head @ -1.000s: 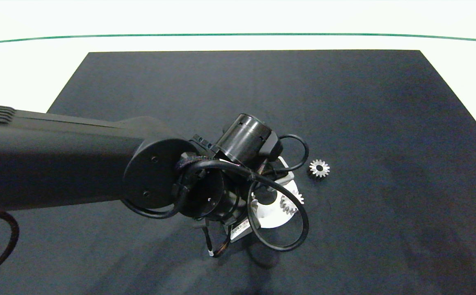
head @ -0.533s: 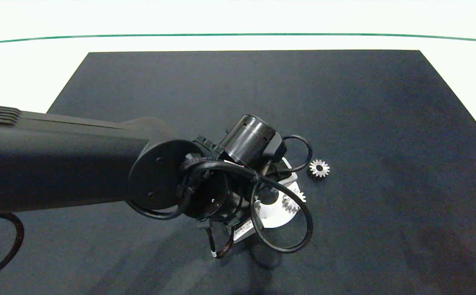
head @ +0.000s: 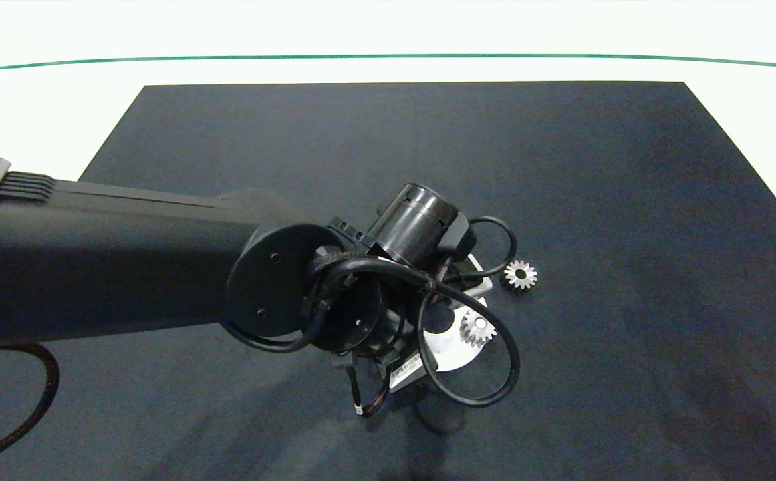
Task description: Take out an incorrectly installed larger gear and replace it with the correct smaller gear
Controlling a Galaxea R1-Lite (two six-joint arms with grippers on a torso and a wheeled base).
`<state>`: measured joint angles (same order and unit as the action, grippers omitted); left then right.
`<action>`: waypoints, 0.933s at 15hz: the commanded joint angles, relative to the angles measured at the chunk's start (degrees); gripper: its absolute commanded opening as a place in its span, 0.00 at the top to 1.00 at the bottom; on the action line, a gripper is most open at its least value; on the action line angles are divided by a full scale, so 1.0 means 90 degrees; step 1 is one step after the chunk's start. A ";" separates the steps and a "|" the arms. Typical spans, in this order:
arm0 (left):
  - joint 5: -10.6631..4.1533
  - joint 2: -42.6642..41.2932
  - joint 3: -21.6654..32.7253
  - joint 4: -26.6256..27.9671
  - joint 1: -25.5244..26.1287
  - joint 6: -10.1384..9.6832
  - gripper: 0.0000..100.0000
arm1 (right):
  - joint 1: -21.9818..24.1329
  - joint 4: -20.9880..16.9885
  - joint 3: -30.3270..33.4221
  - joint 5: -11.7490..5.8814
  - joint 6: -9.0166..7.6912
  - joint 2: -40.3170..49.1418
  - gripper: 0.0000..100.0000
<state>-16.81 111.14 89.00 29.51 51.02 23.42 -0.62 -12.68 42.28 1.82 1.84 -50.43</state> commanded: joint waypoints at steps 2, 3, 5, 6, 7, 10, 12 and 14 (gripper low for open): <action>-0.0017 0.0063 0.0033 0.0022 0.0015 0.0015 0.00 | 0.0001 -0.0007 0.0000 0.0003 0.0001 0.0008 0.00; -0.0017 0.0053 0.0033 0.0022 0.0005 0.0015 0.00 | 0.0001 -0.0007 0.0010 0.0003 0.0001 0.0008 0.00; -0.0017 0.0053 0.0023 0.0031 0.0005 0.0015 0.01 | 0.0001 -0.0007 0.0010 0.0003 0.0001 0.0018 0.00; -0.0017 0.0053 0.0023 0.0031 -0.0005 0.0015 0.02 | 0.0001 -0.0007 0.0010 0.0003 0.0001 0.0027 0.00; -0.0017 0.0053 0.0023 0.0031 -0.0014 0.0005 0.05 | 0.0001 -0.0007 0.0010 0.0003 0.0001 0.0027 0.00; -0.0017 0.0044 0.0023 0.0031 -0.0014 0.0005 0.11 | 0.0001 0.0002 0.0019 0.0003 -0.0009 0.0027 0.00; -0.0017 0.0044 0.0013 0.0031 -0.0014 0.0005 0.16 | 0.0001 0.0002 0.0019 -0.0007 -0.0009 0.0037 0.00; -0.0017 0.0044 0.0013 0.0031 -0.0024 0.0005 0.19 | 0.0001 0.0002 0.0019 -0.0007 -0.0009 0.0047 0.00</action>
<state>-16.84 111.57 89.14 29.65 50.85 23.32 -0.60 -12.59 42.47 1.73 1.73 -50.08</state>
